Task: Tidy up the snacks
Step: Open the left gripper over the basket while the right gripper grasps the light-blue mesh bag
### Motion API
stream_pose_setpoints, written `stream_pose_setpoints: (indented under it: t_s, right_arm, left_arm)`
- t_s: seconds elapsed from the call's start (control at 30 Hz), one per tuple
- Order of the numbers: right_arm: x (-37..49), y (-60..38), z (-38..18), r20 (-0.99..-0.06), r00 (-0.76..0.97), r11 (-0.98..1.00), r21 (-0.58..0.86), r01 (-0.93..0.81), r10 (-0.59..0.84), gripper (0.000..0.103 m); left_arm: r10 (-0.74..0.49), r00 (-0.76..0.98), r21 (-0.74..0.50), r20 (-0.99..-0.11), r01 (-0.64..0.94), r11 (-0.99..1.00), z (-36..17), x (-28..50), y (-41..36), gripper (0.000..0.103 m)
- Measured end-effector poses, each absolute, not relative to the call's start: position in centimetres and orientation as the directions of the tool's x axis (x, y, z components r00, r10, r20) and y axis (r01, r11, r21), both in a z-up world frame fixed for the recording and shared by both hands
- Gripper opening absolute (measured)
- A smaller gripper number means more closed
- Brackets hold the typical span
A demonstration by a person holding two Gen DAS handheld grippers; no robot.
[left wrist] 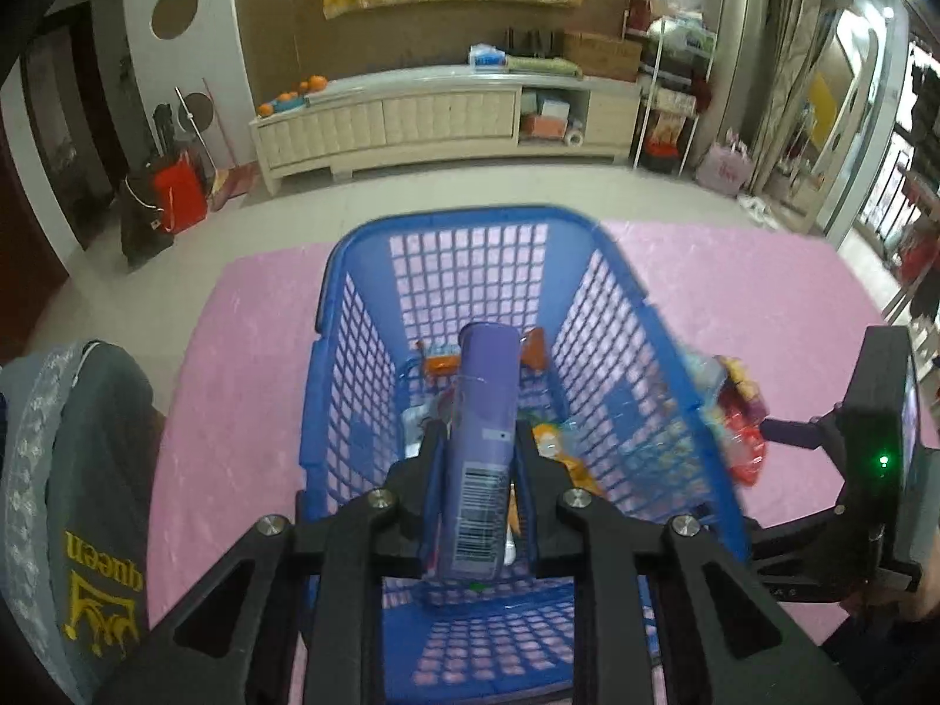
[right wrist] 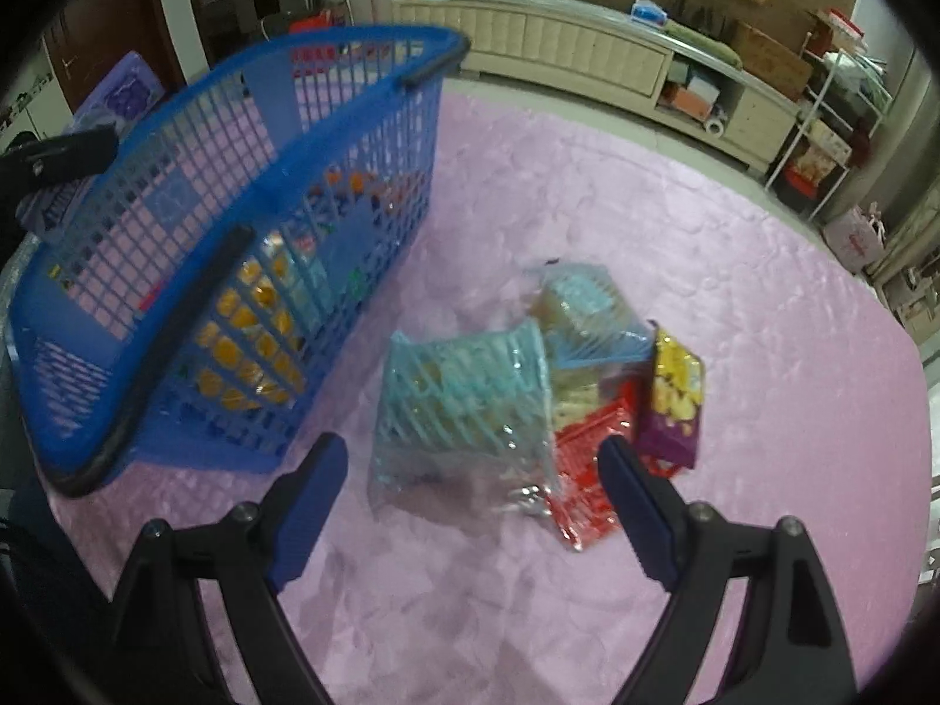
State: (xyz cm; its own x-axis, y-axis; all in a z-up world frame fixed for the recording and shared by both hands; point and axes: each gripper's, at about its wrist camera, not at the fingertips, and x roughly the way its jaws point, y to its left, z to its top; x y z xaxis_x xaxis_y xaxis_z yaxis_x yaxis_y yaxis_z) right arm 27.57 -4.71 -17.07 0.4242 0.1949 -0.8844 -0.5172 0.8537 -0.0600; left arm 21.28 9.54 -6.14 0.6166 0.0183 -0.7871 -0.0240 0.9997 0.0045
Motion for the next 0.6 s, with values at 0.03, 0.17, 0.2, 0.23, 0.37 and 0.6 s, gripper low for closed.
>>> stream_pose_setpoints:
  t_s: [0.03,0.17,0.2,0.23,0.37,0.6]
  right_arm:
    - [27.7,-4.5,-17.4,-0.881,0.431,0.854,-0.065,-0.517,0.194,0.09]
    - [28.0,-3.5,-18.9,-0.885,0.439,0.84,-0.115,-0.53,0.156,0.09]
    - [28.1,-3.3,-19.2,-0.888,0.436,0.838,-0.12,-0.532,0.149,0.09]
    - [28.2,-3.2,-19.5,-0.89,0.434,0.837,-0.125,-0.533,0.144,0.09]
    - [28.5,-3.1,-20.1,-0.892,0.43,0.831,-0.13,-0.541,0.141,0.09]
    - [28.5,-3.1,-20.3,-0.879,0.456,0.813,-0.163,-0.559,0.137,0.078]
  left_arm:
    - [0.016,0.606,0.001,-0.795,-0.024,1.0,-6.6,21.6,9.7,0.02]
    - [0.017,0.562,0.006,-0.827,-0.022,1.0,-8.0,22.6,9.9,0.02]
    - [0.028,0.551,0.014,-0.834,-0.029,0.999,-8.4,22.9,10.0,0.02]
    - [0.039,0.544,0.023,-0.838,-0.037,0.999,-8.7,23.1,10.2,0.02]
    - [0.051,0.556,0.029,-0.829,-0.047,0.998,-8.8,23.1,10.0,0.042]
    - [0.061,0.566,0.024,-0.822,-0.072,0.997,-8.4,22.9,10.3,0.062]
